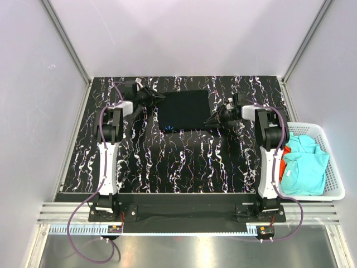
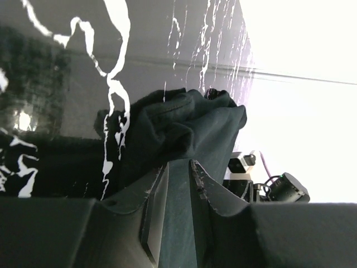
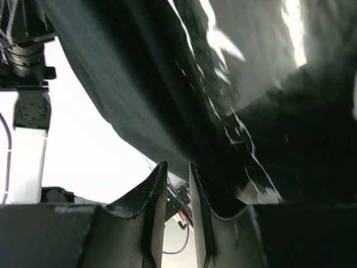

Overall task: Fold and stack the t-shirts
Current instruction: Fold the tshirt

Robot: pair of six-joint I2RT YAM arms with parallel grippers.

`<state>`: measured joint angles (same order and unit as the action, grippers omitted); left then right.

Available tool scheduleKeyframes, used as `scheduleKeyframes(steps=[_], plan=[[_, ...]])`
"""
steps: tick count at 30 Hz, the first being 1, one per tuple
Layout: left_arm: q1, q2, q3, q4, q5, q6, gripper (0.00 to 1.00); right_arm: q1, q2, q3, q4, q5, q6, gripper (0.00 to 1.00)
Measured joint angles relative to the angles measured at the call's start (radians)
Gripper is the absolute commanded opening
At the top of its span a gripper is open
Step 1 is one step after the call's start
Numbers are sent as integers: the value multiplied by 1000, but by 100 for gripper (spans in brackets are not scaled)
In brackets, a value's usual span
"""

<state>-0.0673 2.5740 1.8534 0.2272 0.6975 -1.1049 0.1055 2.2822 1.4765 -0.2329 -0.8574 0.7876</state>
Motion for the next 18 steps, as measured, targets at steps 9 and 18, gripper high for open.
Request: scheduleKeyframes(steps=[9,18], plan=[[5,-14,78,-182,0,139,31,-2,-119,-140,0,11,-27,33],[-36,-403,-258,-279,-5,245,34,-3,-251,-102,-79,89,-64,53]])
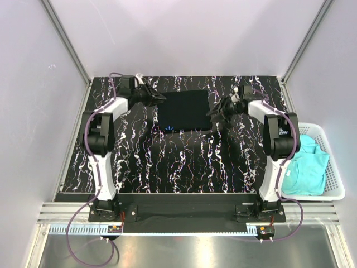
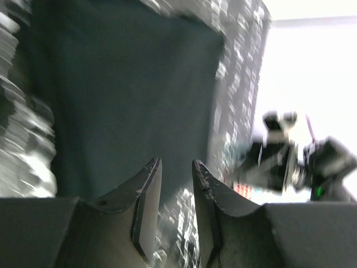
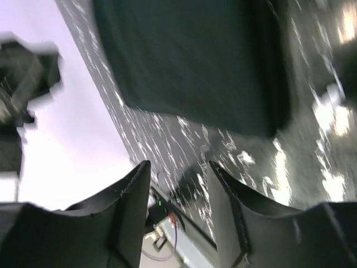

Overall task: Fold and stack the t-shirts
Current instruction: Fold the tshirt

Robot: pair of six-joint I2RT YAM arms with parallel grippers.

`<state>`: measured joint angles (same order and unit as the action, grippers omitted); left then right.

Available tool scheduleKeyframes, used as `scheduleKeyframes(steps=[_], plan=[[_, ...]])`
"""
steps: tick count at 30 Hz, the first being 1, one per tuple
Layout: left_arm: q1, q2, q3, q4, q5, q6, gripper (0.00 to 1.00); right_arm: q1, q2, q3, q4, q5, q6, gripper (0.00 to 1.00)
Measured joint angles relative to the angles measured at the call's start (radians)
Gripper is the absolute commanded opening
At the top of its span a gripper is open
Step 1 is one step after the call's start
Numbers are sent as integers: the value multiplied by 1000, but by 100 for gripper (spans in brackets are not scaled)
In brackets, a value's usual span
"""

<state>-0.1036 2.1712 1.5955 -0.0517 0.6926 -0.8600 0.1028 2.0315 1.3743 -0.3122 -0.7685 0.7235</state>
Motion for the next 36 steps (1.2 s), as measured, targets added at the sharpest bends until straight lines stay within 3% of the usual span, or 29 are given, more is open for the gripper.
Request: scheduleKeyframes(steps=[3,4,8,11,23,34,36], plan=[[-55,-114,-124,47,0,7,32,0,50,148,-16,27,-5,49],[-69,-125,-145,56,0,6,32,0,78,212,-16,35,-5,39],[-123,-112,-219,75,-2,15,31,0,249,503,0,51,-6,25],[-119,-93,-249,53,-16,34,30,0,373,663,12,53,1,22],[-95,-109,-417,69,-23,82,28,0,721,1039,-24,61,46,23],[-94,-136,-435,24,-23,159,28,0,906,1283,-16,97,135,32],[-94,-139,-429,6,-23,183,29,0,906,1285,-15,103,141,43]])
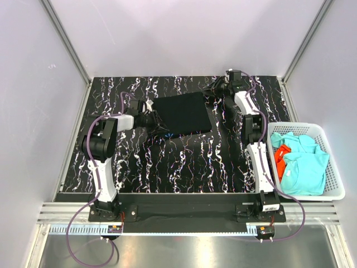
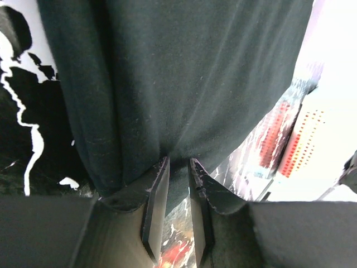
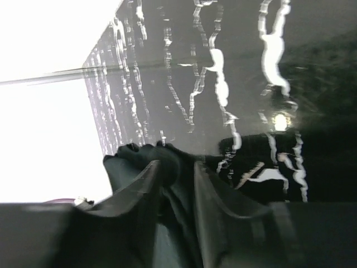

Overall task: Fold and stack the t-shirts
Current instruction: Fold the tshirt

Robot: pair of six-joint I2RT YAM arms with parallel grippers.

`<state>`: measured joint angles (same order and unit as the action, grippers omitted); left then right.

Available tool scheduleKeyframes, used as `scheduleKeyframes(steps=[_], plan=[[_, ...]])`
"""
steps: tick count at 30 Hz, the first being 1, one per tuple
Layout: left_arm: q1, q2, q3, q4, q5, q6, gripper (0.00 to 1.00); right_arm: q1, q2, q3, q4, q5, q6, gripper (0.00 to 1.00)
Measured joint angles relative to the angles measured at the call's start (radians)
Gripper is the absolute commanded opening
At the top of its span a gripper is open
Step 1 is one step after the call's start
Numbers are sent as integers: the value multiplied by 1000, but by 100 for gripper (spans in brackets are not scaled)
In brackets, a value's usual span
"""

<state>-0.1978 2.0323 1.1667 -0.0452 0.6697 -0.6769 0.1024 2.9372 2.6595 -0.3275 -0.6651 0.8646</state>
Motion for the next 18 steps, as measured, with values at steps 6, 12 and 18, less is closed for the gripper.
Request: scheduleKeyframes(steps=[6,12,18], plan=[[4,-57,-18,-91,-22,71,31,0,-115,-146,14,-10,-51,79],[22,-96,-75,-125,-12,109,32,2,-169,-208,-50,-64,-186,84],[37,-208,-117,-184,-20,144,36,25,-205,-224,-170,-76,-332,85]])
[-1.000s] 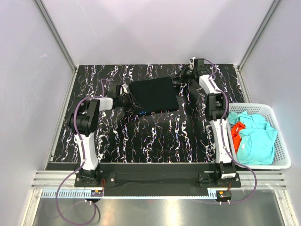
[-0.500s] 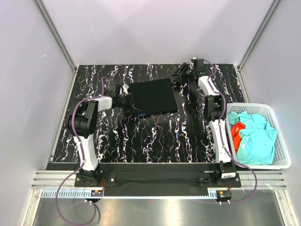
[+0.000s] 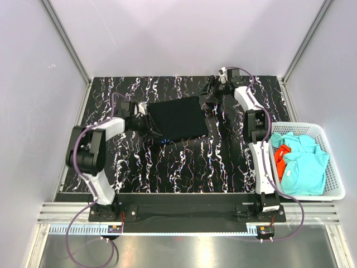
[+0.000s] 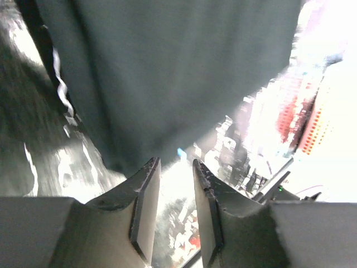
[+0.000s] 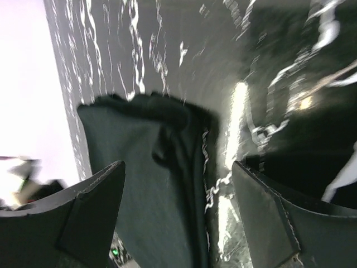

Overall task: Fold and stack the t-shirts
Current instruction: Fold the tshirt, then neatly place the folded tshirt to the corner

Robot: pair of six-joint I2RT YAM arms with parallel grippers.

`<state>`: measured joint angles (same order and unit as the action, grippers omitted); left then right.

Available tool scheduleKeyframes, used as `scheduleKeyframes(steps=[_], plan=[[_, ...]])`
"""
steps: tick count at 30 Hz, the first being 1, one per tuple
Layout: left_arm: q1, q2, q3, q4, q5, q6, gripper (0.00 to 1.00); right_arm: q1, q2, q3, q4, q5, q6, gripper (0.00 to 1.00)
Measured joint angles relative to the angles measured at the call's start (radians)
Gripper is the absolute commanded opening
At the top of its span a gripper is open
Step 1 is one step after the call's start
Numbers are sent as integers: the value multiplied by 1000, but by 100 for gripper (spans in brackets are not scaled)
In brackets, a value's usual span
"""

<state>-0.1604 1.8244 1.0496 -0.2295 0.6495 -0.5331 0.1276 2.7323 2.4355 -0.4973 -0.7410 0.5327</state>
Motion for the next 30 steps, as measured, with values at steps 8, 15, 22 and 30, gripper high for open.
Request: scheduleKeyframes(steps=[8,15,22,30], plan=[[4,-411,-11,-40,-45,-35,39,61,-15,-2,-72,-2,-89,78],[4,-640,-95,-71,-55,-79,40,112,27,61,-120,0,-105,60],[4,-704,-190,-155,-63,-101,40,114,49,64,-145,21,-130,0],[4,-705,-194,-173,-63,-114,40,115,26,50,-176,72,-156,0]])
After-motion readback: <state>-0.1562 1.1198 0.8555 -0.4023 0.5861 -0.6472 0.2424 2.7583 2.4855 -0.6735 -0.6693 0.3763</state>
